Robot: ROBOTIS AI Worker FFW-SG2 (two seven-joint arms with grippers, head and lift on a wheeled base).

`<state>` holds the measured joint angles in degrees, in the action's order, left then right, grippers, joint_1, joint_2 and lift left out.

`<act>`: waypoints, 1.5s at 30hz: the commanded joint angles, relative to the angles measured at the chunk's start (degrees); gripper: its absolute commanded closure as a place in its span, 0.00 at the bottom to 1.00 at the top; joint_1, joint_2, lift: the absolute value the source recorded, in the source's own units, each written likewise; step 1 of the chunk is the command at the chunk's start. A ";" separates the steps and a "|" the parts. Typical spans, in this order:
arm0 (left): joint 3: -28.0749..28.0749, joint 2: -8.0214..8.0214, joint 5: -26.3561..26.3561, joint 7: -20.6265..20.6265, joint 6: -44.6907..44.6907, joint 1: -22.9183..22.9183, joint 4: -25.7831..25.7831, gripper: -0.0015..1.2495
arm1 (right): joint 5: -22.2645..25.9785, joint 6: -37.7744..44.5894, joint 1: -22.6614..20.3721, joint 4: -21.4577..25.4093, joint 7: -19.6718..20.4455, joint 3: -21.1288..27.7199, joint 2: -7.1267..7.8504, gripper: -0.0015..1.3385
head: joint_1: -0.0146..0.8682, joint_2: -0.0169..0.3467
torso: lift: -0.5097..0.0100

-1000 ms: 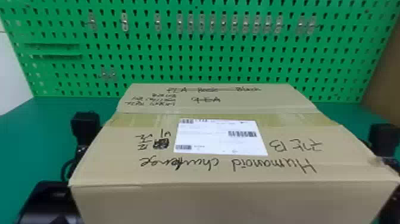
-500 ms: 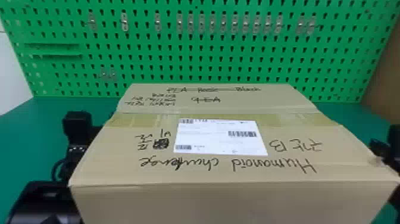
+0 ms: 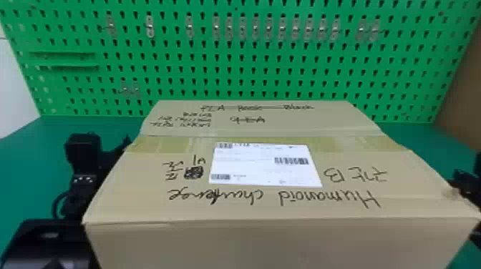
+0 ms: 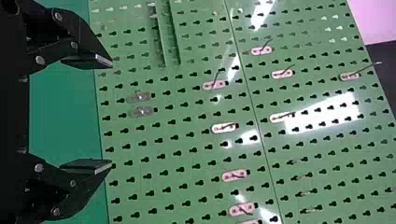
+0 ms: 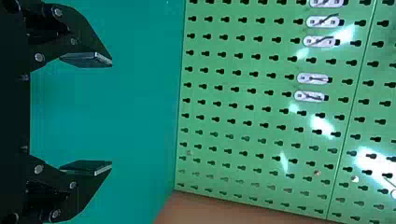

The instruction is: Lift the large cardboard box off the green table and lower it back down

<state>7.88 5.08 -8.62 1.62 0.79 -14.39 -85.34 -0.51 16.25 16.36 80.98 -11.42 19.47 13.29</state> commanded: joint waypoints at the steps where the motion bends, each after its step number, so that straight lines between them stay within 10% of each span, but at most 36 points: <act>1: 0.12 0.02 -0.08 -0.04 -0.09 0.06 -0.18 0.39 | -0.02 0.10 -0.01 0.06 -0.01 0.39 0.16 0.36 | 0.59 0.19 | 0.57; 45: 1.26 0.11 -0.52 -0.04 -0.35 0.59 -1.24 0.39 | -0.81 0.36 -0.01 0.50 -0.01 0.75 0.42 0.36 | 0.59 0.19 | 0.57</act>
<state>9.19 5.18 -9.14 1.57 0.44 -13.91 -86.56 -1.32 16.62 16.35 81.47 -11.42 20.37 13.88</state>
